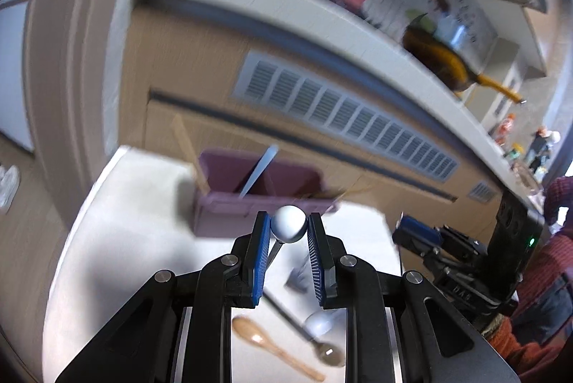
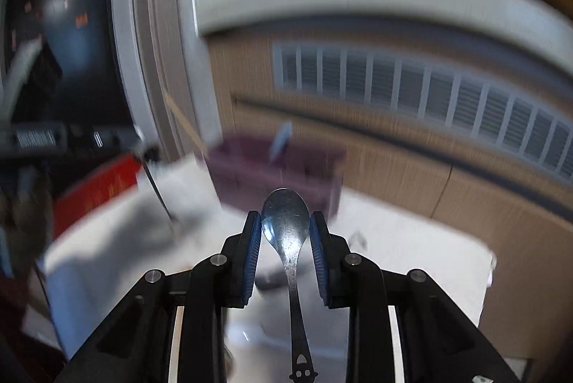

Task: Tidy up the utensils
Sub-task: 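Grasp the silver spoon with the right tool while the left tool carries the white spoon, then lower both spoons into the purple caddy and open both tools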

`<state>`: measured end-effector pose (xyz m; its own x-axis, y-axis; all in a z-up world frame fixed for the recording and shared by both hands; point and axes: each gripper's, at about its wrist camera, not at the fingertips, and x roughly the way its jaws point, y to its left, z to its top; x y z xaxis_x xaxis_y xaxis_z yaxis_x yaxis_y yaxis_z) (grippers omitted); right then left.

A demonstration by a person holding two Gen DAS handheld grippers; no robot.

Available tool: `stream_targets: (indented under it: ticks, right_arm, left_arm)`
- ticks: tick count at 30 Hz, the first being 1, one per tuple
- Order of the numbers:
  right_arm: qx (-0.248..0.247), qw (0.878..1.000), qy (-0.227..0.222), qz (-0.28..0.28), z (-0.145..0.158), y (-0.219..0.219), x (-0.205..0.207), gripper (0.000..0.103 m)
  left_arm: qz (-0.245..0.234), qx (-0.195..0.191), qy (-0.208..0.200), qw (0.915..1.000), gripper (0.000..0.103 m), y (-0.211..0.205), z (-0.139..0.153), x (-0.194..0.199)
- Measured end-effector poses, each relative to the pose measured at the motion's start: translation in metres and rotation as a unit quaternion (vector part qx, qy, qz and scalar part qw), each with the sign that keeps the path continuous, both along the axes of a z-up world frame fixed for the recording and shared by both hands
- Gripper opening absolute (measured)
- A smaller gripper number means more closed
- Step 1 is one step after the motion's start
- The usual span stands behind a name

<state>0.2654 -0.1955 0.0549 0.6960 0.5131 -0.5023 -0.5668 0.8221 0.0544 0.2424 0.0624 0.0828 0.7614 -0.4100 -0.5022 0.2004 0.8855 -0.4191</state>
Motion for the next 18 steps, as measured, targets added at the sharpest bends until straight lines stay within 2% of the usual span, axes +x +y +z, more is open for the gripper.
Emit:
stream_targets:
  ticks: [6, 9, 12, 18]
  right_arm:
    - [0.075, 0.994, -0.079, 0.013, 0.087, 0.025, 0.023, 0.025]
    - [0.125, 0.987, -0.103, 0.016, 0.112, 0.034, 0.044, 0.025]
    - [0.152, 0.982, -0.11, 0.01, 0.111, 0.042, 0.068, 0.025]
    - [0.163, 0.984, -0.075, -0.012, 0.077, 0.056, 0.111, 0.025]
  left_arm:
    - [-0.019, -0.018, -0.077, 0.9966, 0.022, -0.006, 0.077, 0.03]
    - [-0.015, -0.028, -0.094, 0.9951, 0.022, -0.003, 0.091, 0.049]
    - [-0.005, -0.028, -0.092, 0.9953, 0.022, 0.001, 0.084, 0.073]
    - [0.005, -0.03, -0.063, 0.9975, 0.022, 0.011, 0.049, 0.105]
